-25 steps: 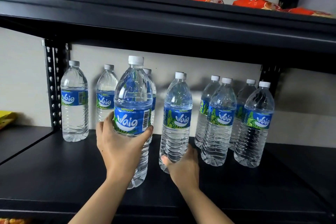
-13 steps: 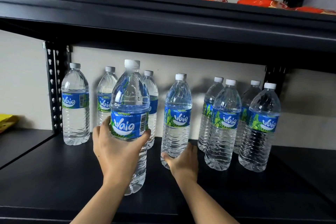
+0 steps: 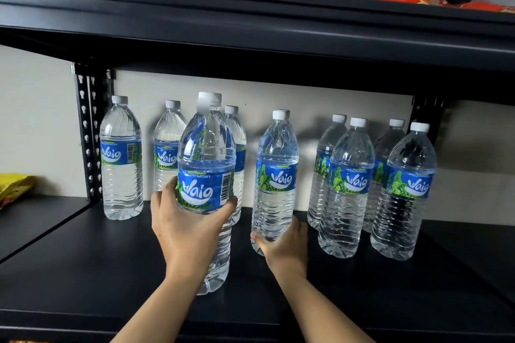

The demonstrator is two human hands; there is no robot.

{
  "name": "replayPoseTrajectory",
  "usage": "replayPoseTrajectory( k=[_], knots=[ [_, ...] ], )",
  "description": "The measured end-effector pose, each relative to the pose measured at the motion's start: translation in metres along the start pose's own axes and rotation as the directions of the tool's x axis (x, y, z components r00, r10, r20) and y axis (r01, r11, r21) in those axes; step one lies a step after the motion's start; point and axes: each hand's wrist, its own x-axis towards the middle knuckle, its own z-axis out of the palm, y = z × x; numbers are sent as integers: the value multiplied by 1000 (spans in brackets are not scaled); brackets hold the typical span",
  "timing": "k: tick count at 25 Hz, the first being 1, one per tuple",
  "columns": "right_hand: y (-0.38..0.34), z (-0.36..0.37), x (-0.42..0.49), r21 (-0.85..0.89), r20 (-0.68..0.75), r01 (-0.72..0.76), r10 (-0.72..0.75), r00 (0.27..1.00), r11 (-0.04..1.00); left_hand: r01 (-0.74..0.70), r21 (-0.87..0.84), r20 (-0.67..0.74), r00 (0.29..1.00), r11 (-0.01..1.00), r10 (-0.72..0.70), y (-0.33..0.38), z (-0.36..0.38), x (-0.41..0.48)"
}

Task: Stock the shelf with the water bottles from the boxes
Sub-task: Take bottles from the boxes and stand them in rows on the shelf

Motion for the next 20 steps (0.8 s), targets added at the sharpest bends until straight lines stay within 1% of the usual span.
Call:
replayPoseTrajectory(
  k=[2, 4, 6, 7, 12, 18, 20],
  knots=[
    [5, -4, 4, -26, 95, 0, 2, 995, 1000, 1, -13, 8, 1000, 1000, -1, -1, 2, 1],
    [14, -9, 6, -137, 209, 21, 8, 978, 990, -3, -31, 20, 1000, 1000, 4, -2, 6, 5],
    [29, -10, 7, -274, 276, 87, -9, 961, 958, -6, -44, 28, 1000, 999, 7, -2, 13, 10],
    [34, -10, 7, -296, 292, 107, -16, 956, 949, -6, -49, 27, 1000, 999, 7, -2, 18, 14],
    [34, -16, 9, -239, 315, 67, 12, 949, 969, -3, -85, 35, 999, 996, 6, -20, 45, 27],
    [34, -18, 8, -192, 310, -2, 63, 949, 981, 53, 6, 24, 998, 999, -53, -36, 70, 24],
    [33, -18, 10, -187, 319, -2, 63, 946, 982, 38, 30, 59, 997, 999, -39, -42, 70, 22]
  ],
)
